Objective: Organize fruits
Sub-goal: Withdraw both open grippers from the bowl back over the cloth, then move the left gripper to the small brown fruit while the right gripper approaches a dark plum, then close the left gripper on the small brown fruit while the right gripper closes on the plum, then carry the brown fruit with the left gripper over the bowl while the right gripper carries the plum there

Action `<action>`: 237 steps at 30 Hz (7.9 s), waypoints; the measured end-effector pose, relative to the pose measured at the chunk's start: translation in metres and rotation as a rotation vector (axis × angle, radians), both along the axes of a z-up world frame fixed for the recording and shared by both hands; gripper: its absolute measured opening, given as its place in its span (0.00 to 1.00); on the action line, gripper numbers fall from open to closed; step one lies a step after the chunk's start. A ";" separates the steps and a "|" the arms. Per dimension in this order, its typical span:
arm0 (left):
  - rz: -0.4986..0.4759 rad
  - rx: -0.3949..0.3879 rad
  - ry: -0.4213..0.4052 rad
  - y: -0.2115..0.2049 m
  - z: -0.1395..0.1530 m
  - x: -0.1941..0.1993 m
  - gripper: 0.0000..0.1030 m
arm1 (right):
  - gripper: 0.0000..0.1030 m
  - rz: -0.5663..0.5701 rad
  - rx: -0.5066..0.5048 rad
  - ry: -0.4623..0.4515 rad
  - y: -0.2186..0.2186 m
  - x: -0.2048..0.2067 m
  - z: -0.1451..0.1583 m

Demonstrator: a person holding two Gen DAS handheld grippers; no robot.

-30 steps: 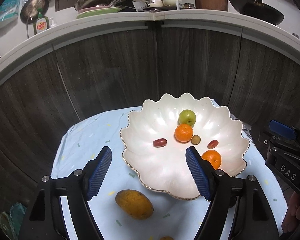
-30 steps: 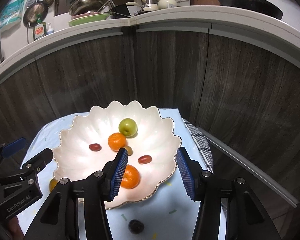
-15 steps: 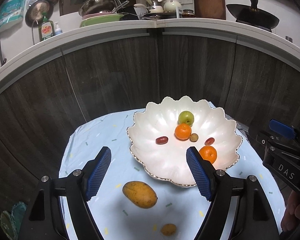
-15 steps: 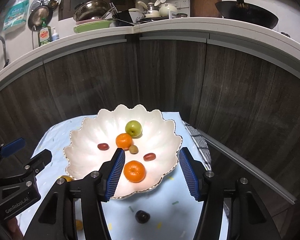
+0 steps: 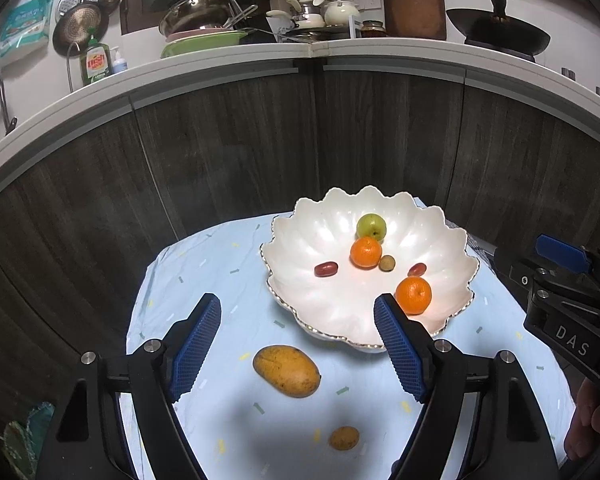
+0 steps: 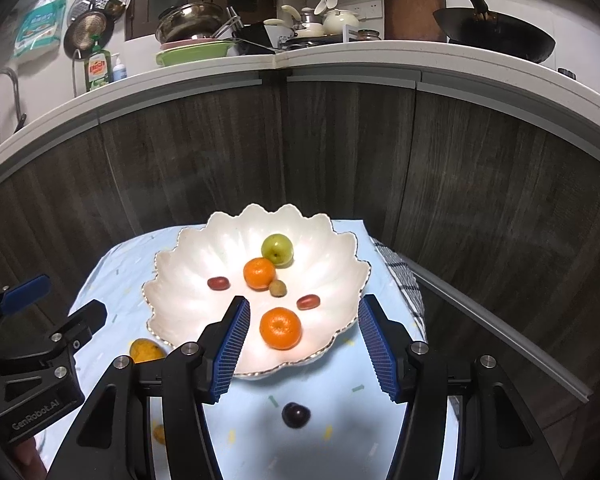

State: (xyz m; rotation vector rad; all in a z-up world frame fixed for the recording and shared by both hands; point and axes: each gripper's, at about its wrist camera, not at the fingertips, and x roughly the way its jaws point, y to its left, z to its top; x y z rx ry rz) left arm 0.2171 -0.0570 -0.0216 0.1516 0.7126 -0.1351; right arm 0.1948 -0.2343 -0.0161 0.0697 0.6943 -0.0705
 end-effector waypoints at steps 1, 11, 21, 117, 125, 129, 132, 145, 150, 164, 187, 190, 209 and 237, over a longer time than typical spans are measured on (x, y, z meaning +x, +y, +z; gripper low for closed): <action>-0.002 0.000 0.001 0.001 -0.001 -0.002 0.76 | 0.56 0.000 -0.001 0.000 0.001 -0.002 0.000; -0.001 -0.006 0.010 0.014 -0.006 -0.012 0.76 | 0.56 0.014 -0.007 0.014 0.015 -0.011 -0.004; -0.019 0.003 0.016 0.024 -0.011 -0.021 0.76 | 0.56 0.015 -0.015 0.022 0.026 -0.020 -0.010; -0.649 0.012 0.249 0.011 -0.142 -0.034 0.25 | 0.19 0.139 0.014 0.260 0.103 -0.085 -0.133; -0.628 0.021 0.253 0.011 -0.139 -0.036 0.25 | 0.15 0.135 0.022 0.262 0.103 -0.085 -0.132; -0.619 0.023 0.252 0.012 -0.135 -0.039 0.25 | 0.15 0.125 0.026 0.255 0.099 -0.085 -0.128; -0.613 0.024 0.247 0.014 -0.131 -0.042 0.25 | 0.15 0.123 0.028 0.245 0.096 -0.085 -0.124; -0.588 0.037 0.211 0.015 -0.104 -0.057 0.25 | 0.15 0.119 0.043 0.190 0.094 -0.088 -0.102; -0.576 0.037 0.199 0.016 -0.093 -0.062 0.25 | 0.15 0.123 0.053 0.173 0.094 -0.088 -0.092; -0.530 0.026 0.171 0.018 -0.071 -0.068 0.25 | 0.15 0.128 0.059 0.110 0.091 -0.088 -0.069; -0.490 0.011 0.104 0.008 -0.033 -0.051 0.25 | 0.15 0.121 0.056 0.034 0.077 -0.070 -0.038; -0.481 0.003 0.096 0.006 -0.029 -0.045 0.25 | 0.15 0.118 0.055 0.022 0.073 -0.064 -0.034; -0.393 -0.024 0.064 -0.011 -0.008 -0.009 0.25 | 0.15 0.080 0.021 -0.048 0.042 -0.027 -0.010; -0.211 -0.073 0.068 -0.023 -0.018 0.061 0.25 | 0.15 0.042 -0.007 -0.061 0.006 0.045 -0.009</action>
